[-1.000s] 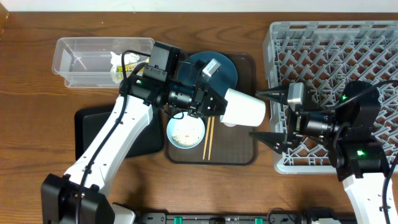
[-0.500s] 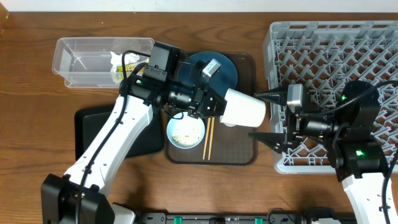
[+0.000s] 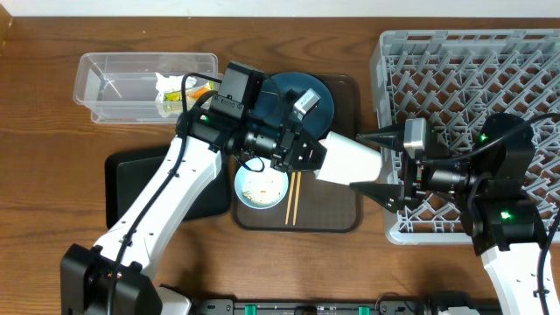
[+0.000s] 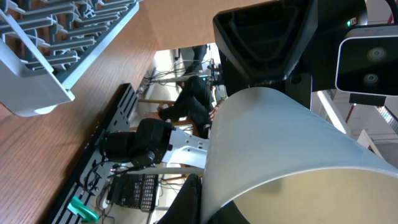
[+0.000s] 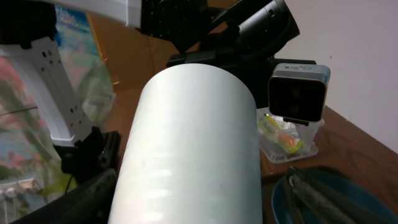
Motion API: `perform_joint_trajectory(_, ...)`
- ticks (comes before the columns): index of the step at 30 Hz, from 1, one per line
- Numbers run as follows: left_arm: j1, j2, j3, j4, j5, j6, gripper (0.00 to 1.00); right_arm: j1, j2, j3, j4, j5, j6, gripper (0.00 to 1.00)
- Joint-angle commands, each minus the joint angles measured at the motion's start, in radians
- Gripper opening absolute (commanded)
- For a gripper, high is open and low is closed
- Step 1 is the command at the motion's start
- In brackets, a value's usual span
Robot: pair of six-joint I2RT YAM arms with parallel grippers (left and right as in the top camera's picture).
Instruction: Sort waste into correct bins and load items into the dishwasher rack
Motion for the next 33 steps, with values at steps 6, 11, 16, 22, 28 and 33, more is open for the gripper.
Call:
perform_joint_trajectory(6, 0.0, 0.0, -0.005, 0.002, 0.027, -0.008, 0.06, 0.009, 0.0, 0.017, 0.003, -0.016, 0.003, 0.72)
perform_joint_trajectory(11, 0.0, 0.0, -0.005, 0.002, 0.026, -0.008, 0.06, 0.009, 0.0, 0.017, 0.002, -0.016, 0.003, 0.69)
perform_joint_trajectory(16, 0.0, 0.0, -0.005, 0.011, 0.026, -0.008, 0.07, 0.009, 0.0, 0.017, -0.011, -0.015, 0.003, 0.62)
perform_joint_trajectory(22, 0.0, 0.0, -0.005, 0.018, -0.05, -0.007, 0.17, 0.009, 0.0, 0.017, -0.091, 0.006, 0.003, 0.57)
perform_joint_trajectory(28, 0.0, 0.0, -0.005, 0.008, -0.203, 0.012, 0.49, 0.009, 0.0, 0.017, -0.211, 0.158, 0.019, 0.57)
perform_joint_trajectory(33, 0.0, -0.003, -0.005, -0.145, -0.639, 0.062, 0.53, 0.008, 0.0, 0.017, -0.291, 0.357, 0.097, 0.56)
